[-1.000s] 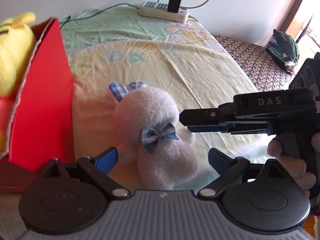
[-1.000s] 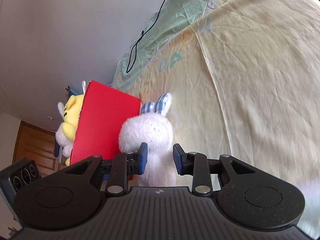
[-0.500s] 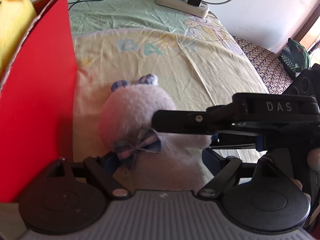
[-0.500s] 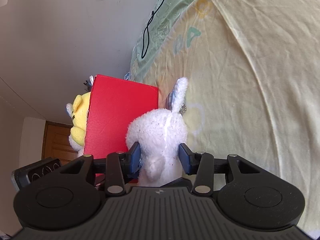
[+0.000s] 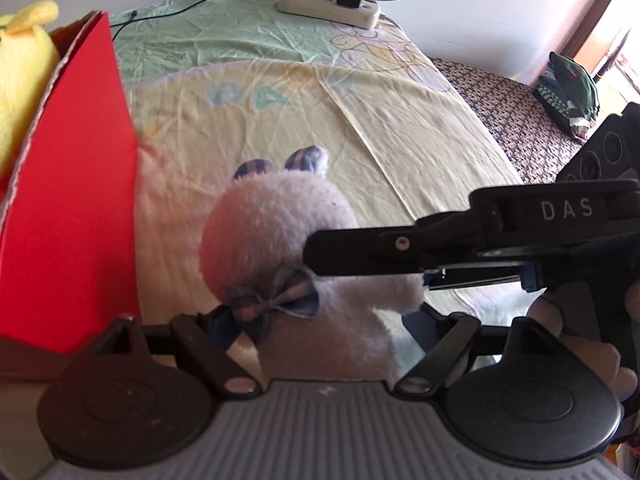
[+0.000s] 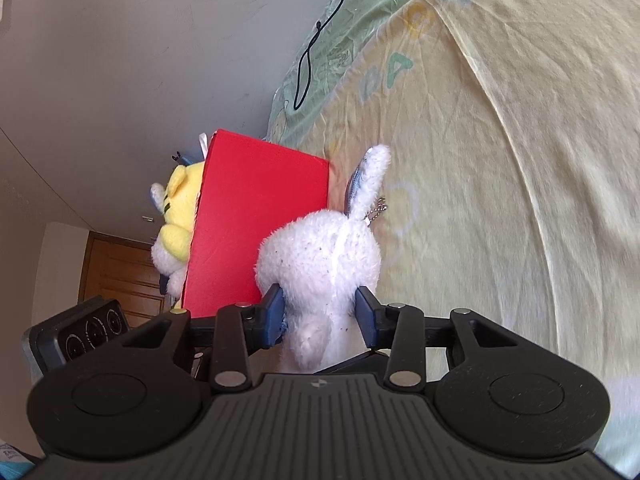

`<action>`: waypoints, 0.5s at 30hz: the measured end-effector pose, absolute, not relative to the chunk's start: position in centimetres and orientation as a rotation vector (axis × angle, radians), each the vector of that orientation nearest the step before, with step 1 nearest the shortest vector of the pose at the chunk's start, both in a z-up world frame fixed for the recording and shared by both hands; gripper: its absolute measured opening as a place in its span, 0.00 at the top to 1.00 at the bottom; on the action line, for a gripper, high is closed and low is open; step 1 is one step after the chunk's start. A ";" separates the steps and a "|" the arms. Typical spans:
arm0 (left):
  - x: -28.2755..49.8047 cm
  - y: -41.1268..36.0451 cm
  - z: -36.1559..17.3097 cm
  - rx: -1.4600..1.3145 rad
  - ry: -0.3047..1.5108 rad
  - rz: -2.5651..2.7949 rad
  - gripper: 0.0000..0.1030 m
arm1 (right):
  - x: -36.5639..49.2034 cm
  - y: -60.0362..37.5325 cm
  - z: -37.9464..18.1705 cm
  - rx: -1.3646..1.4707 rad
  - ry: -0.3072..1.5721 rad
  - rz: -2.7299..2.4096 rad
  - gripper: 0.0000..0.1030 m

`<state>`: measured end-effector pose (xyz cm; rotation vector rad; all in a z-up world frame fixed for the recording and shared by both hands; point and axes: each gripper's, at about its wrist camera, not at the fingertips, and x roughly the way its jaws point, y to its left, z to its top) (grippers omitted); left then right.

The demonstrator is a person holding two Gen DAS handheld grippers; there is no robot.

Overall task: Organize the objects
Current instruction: 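Lift the pink bunny with the right gripper and carry it over the box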

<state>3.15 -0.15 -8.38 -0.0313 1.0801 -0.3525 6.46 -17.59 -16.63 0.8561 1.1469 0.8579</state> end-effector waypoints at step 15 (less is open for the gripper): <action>-1.5 1.1 -1.7 0.017 0.892 -0.359 0.19 | 3.3 -16.8 -10.3 0.822 1.017 0.964 0.60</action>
